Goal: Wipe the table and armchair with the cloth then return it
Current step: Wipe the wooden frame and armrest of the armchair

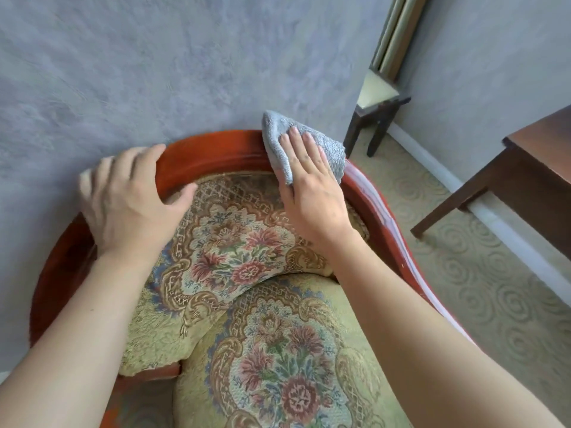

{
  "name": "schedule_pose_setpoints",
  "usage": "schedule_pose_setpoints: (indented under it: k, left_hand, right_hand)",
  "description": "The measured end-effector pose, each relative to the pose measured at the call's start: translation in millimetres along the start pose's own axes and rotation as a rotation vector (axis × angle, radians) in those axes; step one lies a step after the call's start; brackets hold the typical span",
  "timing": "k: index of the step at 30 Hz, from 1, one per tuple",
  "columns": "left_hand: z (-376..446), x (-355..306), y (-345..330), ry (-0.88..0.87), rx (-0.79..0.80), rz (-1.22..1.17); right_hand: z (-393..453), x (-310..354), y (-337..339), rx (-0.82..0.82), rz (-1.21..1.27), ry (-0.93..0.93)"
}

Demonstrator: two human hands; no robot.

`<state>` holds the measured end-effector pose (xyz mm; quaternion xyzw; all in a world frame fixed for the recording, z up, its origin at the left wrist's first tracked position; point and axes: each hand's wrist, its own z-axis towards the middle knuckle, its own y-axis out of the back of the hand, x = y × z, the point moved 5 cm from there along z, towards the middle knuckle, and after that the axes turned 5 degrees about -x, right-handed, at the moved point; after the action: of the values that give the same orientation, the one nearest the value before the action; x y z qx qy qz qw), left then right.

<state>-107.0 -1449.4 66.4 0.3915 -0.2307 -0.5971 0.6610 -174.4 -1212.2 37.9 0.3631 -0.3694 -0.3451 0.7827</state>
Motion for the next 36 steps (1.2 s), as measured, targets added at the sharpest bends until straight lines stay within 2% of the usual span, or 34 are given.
schedule_pose_setpoints:
  k: [3, 6, 8, 13, 15, 18, 21, 24, 27, 31, 34, 36]
  left_hand:
    - [7.7, -38.8, -9.1, -0.105, 0.035, -0.054]
    - [4.0, -101.1, -22.0, -0.413, 0.074, -0.093]
    - [-1.8, -138.9, -34.3, -0.554, 0.151, -0.114]
    - [3.3, -191.2, -64.1, -0.630, 0.272, -0.104]
    - [7.6, -207.1, -71.1, -0.672, 0.280, -0.115]
    - [17.7, -225.7, -76.4, -0.753, 0.276, -0.153]
    - [27.7, -243.9, -84.7, -0.893, 0.339, -0.119]
    - [35.9, -255.7, -97.4, -0.972, 0.442, 0.020]
    - [44.4, -258.8, -108.3, -0.970, 0.431, 0.079]
    - [41.9, -260.4, -114.0, -0.983, 0.382, 0.034]
    - [40.9, -259.5, -109.7, -0.963, 0.385, -0.043]
    - [42.0, -259.4, -107.5, -0.922, 0.392, -0.090]
  right_hand:
    - [-22.7, -27.6, 12.6, -0.002, 0.035, -0.211]
    - [-38.1, -48.3, 26.2, 0.018, 0.352, -0.452]
    - [-49.3, -62.6, 44.3, -0.083, 0.526, -0.629]
    - [-83.2, -100.2, 83.8, -0.332, 0.906, -0.890]
    - [-93.5, -117.0, 99.3, -0.431, 0.949, -0.931]
    - [-111.5, -135.6, 117.0, -0.535, 0.778, -0.953]
    - [-125.4, -139.3, 111.2, -0.525, 0.580, -0.976]
    - [-133.1, -135.7, 90.3, -0.463, 0.435, -0.987]
    - [-129.0, -125.6, 62.7, -0.417, 0.389, -0.928]
    - [-104.3, -108.9, 22.4, -0.184, 0.349, -0.757]
    - [-82.2, -99.1, 11.1, -0.143, 0.264, -0.666]
    - [-60.9, -92.3, 7.9, -0.114, 0.309, -0.614]
